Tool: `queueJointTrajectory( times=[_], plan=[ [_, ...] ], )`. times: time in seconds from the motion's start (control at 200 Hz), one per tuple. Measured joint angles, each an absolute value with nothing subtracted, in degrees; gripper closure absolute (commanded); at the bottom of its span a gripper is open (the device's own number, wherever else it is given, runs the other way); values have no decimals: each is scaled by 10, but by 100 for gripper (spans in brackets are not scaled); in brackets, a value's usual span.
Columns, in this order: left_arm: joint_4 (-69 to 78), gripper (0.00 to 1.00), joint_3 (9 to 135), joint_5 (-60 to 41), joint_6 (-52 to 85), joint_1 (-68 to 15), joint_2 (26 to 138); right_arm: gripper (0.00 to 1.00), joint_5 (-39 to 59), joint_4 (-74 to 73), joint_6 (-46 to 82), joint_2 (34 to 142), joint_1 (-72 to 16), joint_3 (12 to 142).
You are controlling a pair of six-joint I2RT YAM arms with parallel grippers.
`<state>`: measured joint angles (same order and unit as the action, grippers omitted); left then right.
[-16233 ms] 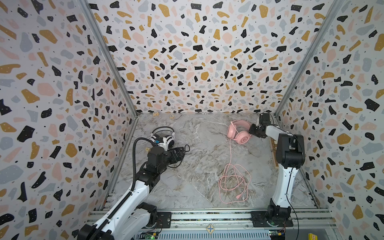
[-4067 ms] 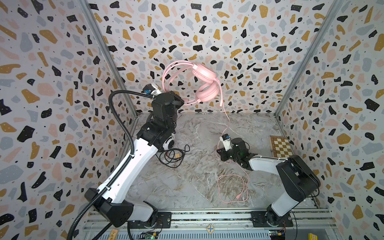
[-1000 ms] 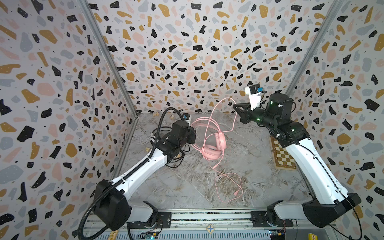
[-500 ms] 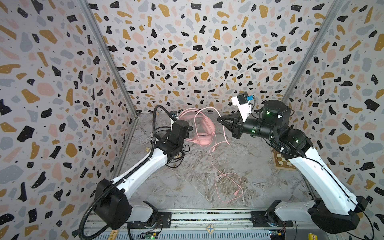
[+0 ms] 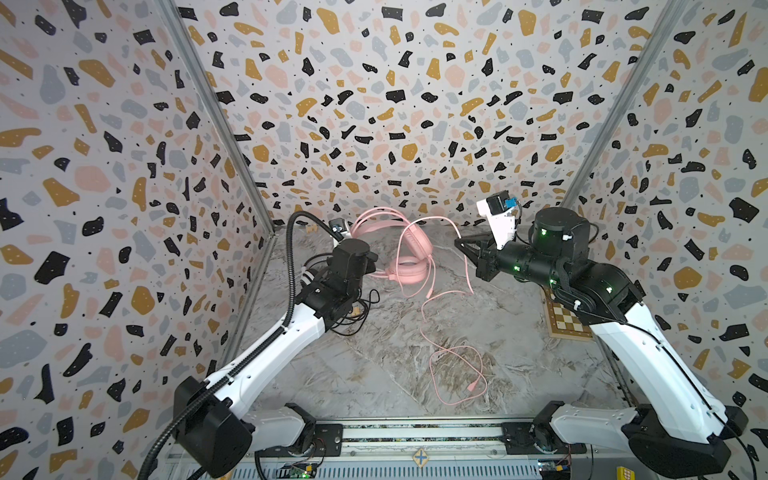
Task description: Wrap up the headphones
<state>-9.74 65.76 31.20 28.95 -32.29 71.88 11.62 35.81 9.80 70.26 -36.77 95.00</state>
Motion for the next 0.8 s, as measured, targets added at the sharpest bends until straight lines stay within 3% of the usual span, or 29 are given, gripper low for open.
queueJointTrajectory(
  times=[0.445, 0.801],
  plan=[
    [-96, 100, 670, 11, 292, -321, 733, 99, 74, 342, 40, 775, -337, 972],
    [-97, 100, 668, -118, 322, -287, 714, 99, 63, 295, 28, 753, -269, 920]
  ],
)
